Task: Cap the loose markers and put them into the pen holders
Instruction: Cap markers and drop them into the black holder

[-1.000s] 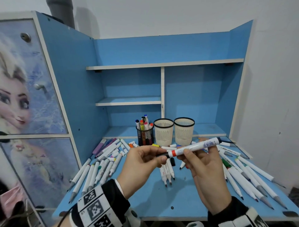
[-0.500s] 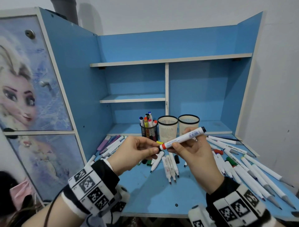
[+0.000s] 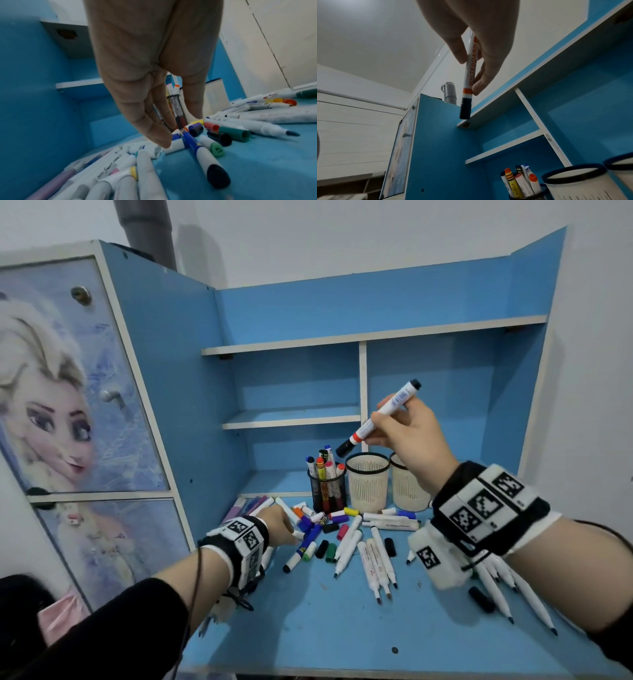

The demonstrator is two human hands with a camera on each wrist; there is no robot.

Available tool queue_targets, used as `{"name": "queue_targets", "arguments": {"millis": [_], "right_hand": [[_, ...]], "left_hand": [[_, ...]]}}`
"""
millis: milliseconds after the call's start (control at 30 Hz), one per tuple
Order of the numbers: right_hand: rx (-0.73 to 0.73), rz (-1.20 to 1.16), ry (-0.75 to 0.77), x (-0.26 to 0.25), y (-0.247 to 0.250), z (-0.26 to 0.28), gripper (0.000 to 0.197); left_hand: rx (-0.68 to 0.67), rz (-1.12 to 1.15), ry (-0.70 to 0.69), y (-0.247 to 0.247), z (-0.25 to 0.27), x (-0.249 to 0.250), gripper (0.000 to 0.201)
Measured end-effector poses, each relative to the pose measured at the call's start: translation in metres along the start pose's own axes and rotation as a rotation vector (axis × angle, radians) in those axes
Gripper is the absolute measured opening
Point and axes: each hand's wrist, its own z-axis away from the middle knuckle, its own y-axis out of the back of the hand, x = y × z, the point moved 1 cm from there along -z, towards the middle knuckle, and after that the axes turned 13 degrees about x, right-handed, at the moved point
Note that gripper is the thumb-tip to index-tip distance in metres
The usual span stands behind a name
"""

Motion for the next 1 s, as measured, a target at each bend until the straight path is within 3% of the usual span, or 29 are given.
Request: {"name": "queue_targets", "arguments": {"millis": [200,300,533,600,700,767,867,1000], "right_hand": [[-0.026,0.163,0.018,0.018,-0.018,-0.023,0.011],[-0.013,0.265,0.05,0.035,-0.022,-0.033,0.014],[0.013,0.38,0.115,0.076,-0.023,-0.054,0.044],[0.03,0.363,0.126,0.086,-0.026,-0.058,0.056],[0.026,0.36,0.171,0.097,-0.031,-0.062,0.064],[0.01,0.361,0.187,0.102,-0.034,-0.063,0.058],[-0.002,0.407,0.208,0.108,-0.039,-0.065,0.056],[0.015,0.429,0.227,0.117,-0.047,-0.069,0.05]], "left_hand": [[-0.059,-0.127,0.017,-0.013,-0.019,0.027,0.021],[-0.057,-0.226,0.024,-0.018,-0.028,0.036,0.049],[-0.087,-0.234,0.034,-0.023,-0.037,0.038,0.057],[-0.097,-0.214,0.023,-0.022,-0.037,0.037,0.05],[-0.087,-0.129,0.023,-0.017,-0.037,0.03,0.021],[-0.068,-0.088,0.022,-0.01,-0.038,0.022,0.024],[-0.041,0.034,0.023,0.002,-0.033,0.009,0.012],[0.077,0.273,0.018,0.019,-0.022,-0.005,0.012]]}}
